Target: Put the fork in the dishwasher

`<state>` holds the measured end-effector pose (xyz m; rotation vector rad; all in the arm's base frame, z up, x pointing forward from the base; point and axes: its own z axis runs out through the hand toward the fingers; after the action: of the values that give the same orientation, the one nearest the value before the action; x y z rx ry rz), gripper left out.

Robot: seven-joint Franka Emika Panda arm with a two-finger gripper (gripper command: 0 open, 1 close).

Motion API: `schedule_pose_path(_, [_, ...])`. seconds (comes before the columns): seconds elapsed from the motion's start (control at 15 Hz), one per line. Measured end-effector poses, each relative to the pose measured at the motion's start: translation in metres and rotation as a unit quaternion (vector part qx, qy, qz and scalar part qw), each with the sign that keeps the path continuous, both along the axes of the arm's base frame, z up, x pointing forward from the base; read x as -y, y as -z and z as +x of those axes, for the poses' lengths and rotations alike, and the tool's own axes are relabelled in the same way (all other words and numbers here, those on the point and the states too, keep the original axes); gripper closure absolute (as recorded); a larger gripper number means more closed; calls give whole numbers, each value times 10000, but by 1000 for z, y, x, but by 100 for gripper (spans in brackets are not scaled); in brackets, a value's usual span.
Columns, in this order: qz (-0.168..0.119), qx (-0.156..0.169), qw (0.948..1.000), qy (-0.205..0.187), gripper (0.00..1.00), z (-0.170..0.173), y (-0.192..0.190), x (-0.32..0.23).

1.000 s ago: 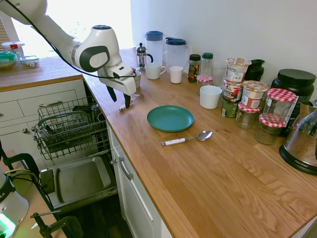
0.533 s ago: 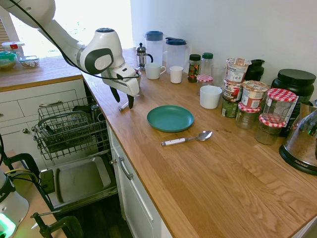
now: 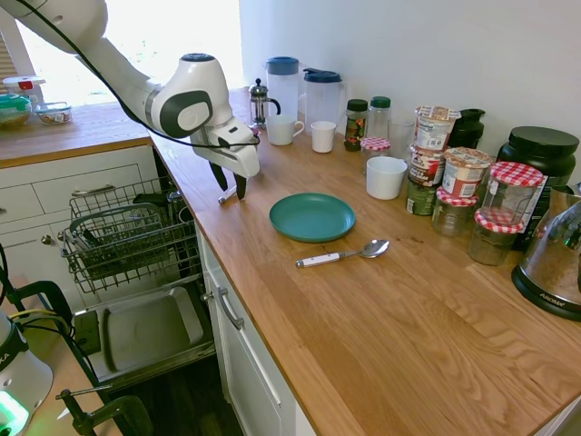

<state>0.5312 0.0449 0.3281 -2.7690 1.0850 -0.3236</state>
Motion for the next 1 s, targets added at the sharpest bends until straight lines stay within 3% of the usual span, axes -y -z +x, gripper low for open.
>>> schedule_pose_path(0.67, [173,-65,9997,155,100,3,1,10])
schedule_pose_path(1.0, [290,-468,9984,148,100,6,-3,15])
